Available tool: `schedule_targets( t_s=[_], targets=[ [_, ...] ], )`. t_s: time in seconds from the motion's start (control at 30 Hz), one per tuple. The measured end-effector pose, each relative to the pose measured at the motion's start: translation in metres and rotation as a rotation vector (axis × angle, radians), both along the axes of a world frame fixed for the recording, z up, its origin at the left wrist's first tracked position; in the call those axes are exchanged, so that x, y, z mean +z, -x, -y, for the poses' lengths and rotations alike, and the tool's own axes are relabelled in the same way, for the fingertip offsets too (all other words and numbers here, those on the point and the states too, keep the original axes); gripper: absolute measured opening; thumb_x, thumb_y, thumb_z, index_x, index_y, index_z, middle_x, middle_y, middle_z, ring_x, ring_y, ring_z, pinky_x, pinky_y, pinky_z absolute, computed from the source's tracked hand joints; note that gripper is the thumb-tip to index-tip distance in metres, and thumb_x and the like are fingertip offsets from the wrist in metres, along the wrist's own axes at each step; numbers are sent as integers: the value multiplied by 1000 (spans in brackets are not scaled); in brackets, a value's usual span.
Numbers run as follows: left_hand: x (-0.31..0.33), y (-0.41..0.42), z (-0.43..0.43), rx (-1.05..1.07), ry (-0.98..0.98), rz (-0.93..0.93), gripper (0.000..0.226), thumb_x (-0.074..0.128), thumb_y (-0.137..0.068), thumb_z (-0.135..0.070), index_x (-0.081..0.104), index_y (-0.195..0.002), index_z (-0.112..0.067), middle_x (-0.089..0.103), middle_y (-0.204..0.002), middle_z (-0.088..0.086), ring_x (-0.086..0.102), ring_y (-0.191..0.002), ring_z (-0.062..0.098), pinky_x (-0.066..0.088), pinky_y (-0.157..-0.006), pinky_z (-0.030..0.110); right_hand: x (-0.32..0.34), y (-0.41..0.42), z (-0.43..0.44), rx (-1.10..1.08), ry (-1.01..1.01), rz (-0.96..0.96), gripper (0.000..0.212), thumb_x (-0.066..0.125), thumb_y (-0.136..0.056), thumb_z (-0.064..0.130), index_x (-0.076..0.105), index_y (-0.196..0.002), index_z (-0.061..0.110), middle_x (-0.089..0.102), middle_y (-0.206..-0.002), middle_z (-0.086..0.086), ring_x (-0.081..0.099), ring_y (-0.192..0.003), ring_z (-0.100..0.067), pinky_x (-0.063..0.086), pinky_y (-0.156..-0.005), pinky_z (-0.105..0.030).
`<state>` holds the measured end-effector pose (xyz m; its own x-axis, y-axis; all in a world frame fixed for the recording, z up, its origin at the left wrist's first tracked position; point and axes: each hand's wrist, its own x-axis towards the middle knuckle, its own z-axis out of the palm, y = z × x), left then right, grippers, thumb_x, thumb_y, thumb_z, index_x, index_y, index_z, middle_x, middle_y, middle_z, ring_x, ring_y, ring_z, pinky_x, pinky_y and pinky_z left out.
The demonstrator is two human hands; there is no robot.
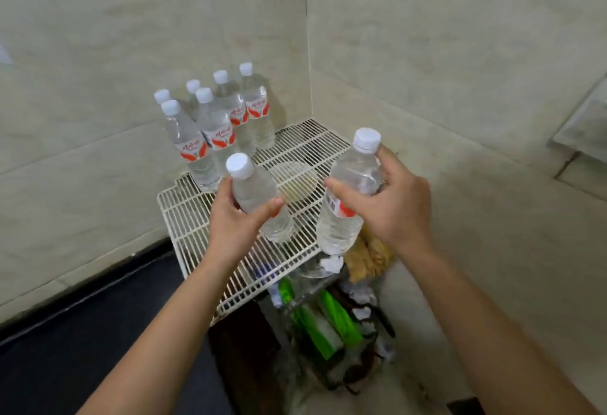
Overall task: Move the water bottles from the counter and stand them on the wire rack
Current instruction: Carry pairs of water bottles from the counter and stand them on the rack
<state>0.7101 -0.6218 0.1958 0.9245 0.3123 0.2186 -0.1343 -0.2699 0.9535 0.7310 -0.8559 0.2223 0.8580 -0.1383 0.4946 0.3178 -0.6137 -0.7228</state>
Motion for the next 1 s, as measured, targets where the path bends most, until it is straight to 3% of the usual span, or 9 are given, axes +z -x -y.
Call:
schedule_targets(
  t_s=[0.13,0.27,0.43,0.57,0.67,0.73,0.87,1.0],
  targets=[
    [4,-38,30,59,-70,-72,71,87,-71,-34,53,-132,-23,69,-120,-7,67,-108,7,57,-94,41,9,-60,25,105,61,2,65,77,-63,78,68,-108,33,67,-66,13,69,-68,-11,53,-64,-28],
    [9,-48,40,49,-170,-82,87,83,-79,-31,32,-150,-29,57,-133,-15,60,-115,-3,55,-85,17,6,-110,26,191,128,-40,69,75,-64,80,65,-112,31,70,-74,10,69,-72,-17,46,-62,-27],
    [5,-54,32,126,-366,-7,73,76,-81,-52,40,-139,-27,55,-128,-6,56,-115,8,50,-95,29,-6,-148,8,362,225,-120,62,67,-74,78,58,-114,31,69,-90,8,61,-78,-18,40,-68,-28],
    [-1,-67,18,93,-414,7,57,57,-81,-73,36,-127,-46,56,-120,-10,57,-111,10,53,-93,43,-1,-175,-20,394,64,-129,36,60,-92,61,50,-98,27,61,-91,5,59,-81,-18,37,-69,-30],
    [-1,-81,5,111,-428,76,36,49,-91,-66,40,-120,-49,57,-113,-11,58,-105,10,53,-89,45,1,-181,-36,442,-8,-160,41,51,-91,66,51,-102,26,63,-86,12,60,-79,0,44,-65,-25],
    [2,-92,-4,93,-348,119,21,50,-97,-54,44,-116,-53,61,-112,-10,61,-104,10,54,-88,47,5,-185,-45,473,53,-160,46,41,-90,70,51,-101,26,64,-86,12,61,-79,0,44,-66,-25],
    [7,-107,-19,7,-110,102,32,54,-101,-35,48,-129,-49,64,-122,-14,64,-113,8,54,-97,44,19,-203,-60,506,338,-155,62,24,-91,72,55,-107,21,56,-103,3,59,-92,-20,44,-80,-36],
    [13,-119,-28,8,-212,130,36,54,-101,-39,47,-134,-29,59,-124,-23,59,-115,1,51,-97,34,32,-225,-70,501,595,-116,61,27,-98,68,58,-111,17,49,-104,3,52,-97,-16,42,-77,-36]
  ],
)
